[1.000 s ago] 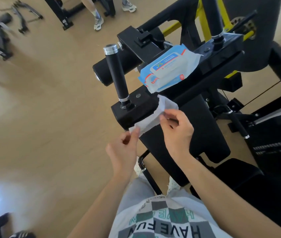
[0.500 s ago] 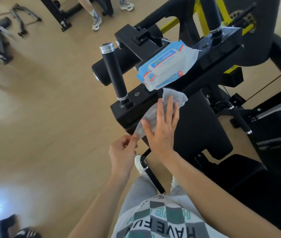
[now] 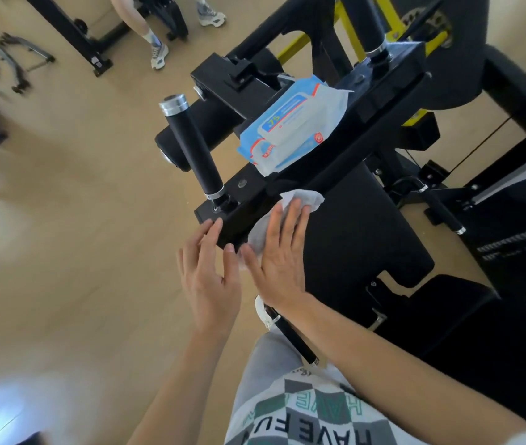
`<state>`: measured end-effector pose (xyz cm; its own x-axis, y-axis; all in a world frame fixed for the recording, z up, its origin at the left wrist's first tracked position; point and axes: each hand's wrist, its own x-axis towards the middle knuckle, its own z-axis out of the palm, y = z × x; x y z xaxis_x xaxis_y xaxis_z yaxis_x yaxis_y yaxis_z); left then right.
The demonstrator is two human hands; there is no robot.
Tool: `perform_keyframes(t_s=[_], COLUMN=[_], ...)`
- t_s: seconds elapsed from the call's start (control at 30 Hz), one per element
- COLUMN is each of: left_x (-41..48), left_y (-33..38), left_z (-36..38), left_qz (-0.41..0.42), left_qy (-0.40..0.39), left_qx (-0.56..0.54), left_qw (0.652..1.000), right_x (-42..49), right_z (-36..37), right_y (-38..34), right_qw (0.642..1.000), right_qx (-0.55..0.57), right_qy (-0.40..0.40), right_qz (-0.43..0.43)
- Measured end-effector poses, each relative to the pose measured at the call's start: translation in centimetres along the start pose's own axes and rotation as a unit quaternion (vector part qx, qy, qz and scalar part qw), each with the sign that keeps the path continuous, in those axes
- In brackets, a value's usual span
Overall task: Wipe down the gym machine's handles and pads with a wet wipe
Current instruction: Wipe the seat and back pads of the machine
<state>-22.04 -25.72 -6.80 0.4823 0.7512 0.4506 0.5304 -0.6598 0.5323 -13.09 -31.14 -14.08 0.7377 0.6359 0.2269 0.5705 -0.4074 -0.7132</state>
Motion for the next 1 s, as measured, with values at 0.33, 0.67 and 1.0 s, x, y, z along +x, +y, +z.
perform_keyframes(t_s=[0.33, 0.67, 1.0], left_x=[-0.1, 9.5, 13.2], left_y=[0.4, 7.1, 9.1], left_z=[0.2, 4.2, 9.0], left_qz=[0.045, 0.263, 0.214], left_qy=[0.02, -0.07, -0.104], left_qx=[0.066, 0.045, 0.101], left_qw=[0.997, 0.961, 0.966], right_x=[9.4, 6.1, 15.4], right_z=[-5.4, -4.0, -9.6], right_y=[7.3, 5.8, 11.2], right_qw=[0.99, 0.996, 0.964], right_qx=[0.052, 0.075, 0.161], right_qy=[0.072, 0.029, 0.104], right_qz=[0.112, 0.036, 0.182])
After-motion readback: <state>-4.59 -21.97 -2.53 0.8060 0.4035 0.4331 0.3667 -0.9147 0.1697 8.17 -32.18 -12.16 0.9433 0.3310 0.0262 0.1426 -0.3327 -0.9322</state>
